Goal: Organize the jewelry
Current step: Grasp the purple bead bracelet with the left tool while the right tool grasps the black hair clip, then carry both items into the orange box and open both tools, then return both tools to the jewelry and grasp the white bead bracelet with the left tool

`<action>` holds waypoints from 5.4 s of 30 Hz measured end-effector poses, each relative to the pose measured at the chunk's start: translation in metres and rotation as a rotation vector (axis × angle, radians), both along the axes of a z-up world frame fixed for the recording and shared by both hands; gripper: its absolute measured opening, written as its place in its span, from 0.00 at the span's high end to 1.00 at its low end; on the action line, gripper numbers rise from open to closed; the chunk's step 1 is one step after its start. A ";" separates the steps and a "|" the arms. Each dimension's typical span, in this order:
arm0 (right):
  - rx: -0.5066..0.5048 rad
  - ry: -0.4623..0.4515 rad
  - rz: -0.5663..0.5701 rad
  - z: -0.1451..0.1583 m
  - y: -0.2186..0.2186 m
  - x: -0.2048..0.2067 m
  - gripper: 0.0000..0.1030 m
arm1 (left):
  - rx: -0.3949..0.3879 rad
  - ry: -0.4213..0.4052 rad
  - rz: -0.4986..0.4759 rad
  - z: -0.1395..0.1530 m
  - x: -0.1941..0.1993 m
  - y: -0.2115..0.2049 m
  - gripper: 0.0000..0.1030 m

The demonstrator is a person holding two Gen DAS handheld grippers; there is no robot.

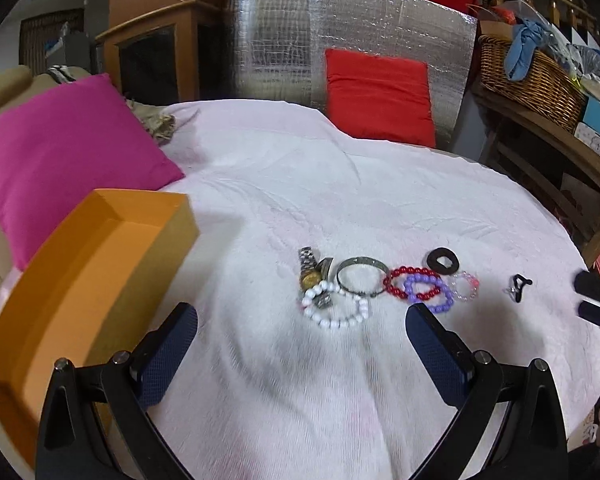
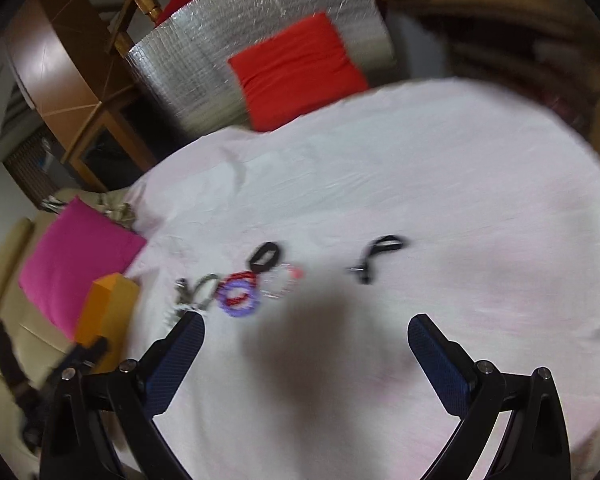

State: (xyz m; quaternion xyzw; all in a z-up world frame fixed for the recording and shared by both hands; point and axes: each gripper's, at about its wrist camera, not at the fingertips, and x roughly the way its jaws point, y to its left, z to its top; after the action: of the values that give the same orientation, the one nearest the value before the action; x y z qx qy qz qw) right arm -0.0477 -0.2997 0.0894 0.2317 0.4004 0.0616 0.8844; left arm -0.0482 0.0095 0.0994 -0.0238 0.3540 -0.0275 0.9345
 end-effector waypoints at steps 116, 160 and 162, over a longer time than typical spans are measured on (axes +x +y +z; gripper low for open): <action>0.054 -0.066 0.549 0.025 0.365 0.055 0.92 | -0.212 -0.113 0.421 0.030 -0.088 0.255 0.91; -0.148 -0.162 0.389 0.062 0.342 0.058 0.42 | -0.026 -0.038 0.543 0.016 -0.075 0.237 0.44; -0.151 -0.169 0.375 0.065 0.331 0.057 0.42 | -0.012 -0.040 0.536 0.017 -0.073 0.232 0.44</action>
State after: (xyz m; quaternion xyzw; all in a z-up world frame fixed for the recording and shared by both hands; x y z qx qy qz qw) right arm 0.0089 0.0318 0.1542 0.0806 0.3644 0.2140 0.9027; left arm -0.1208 0.2418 0.1165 -0.1215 0.3165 0.2183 0.9151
